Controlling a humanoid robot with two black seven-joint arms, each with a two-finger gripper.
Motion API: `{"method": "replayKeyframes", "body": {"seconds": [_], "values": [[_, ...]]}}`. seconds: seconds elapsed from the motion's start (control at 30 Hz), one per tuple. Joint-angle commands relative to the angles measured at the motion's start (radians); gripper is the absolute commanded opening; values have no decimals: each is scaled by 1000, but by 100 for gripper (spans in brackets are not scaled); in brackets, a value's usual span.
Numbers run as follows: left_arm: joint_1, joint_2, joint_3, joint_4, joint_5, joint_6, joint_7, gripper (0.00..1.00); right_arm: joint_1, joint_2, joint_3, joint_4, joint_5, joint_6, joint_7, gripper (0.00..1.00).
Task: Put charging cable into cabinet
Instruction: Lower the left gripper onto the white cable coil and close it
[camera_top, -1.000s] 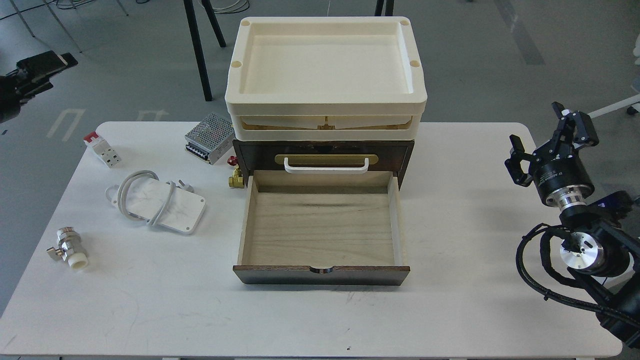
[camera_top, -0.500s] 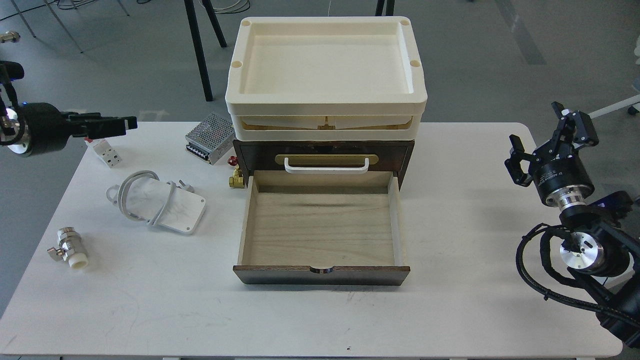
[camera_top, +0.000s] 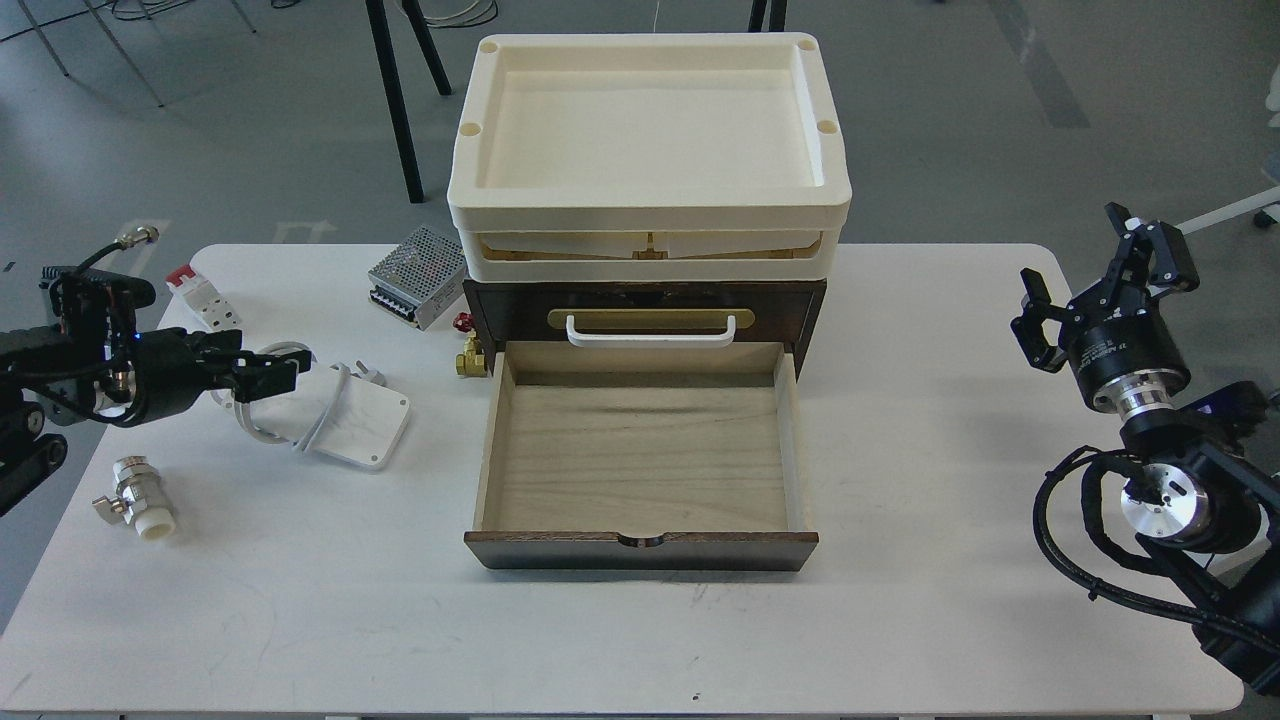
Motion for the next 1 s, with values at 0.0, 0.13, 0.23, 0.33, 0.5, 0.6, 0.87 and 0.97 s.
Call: {"method": "replayKeyframes", "body": {"seconds": [0.0, 0.13, 0.23, 0.33, 0.5, 0.6, 0.87, 0.97], "values": [[2, -38, 31, 67, -11, 41, 0, 96, 0, 1, -1, -6, 0, 0, 0, 99], [4, -67, 51, 98, -16, 55, 0, 96, 0, 1, 0, -11, 2, 0, 0, 99], [5, -81, 50, 121, -19, 64, 0, 93, 0, 1, -1, -11, 0, 0, 0, 99], [9, -93, 53, 158, -24, 66, 0, 82, 0, 1, -1, -11, 0, 0, 0, 99], [18, -122, 54, 208, -27, 68, 0, 60, 0, 1, 0, -11, 0, 0, 0, 99], [18, -133, 56, 241, -27, 68, 0, 43, 0, -1, 0, -11, 0, 0, 0, 99], [18, -131, 73, 247, -24, 95, 0, 6, -1, 1, 0, -11, 0, 0, 0, 99], [19, -133, 73, 244, -25, 135, 0, 3, 0, 1, 0, -11, 0, 0, 0, 99]]}}
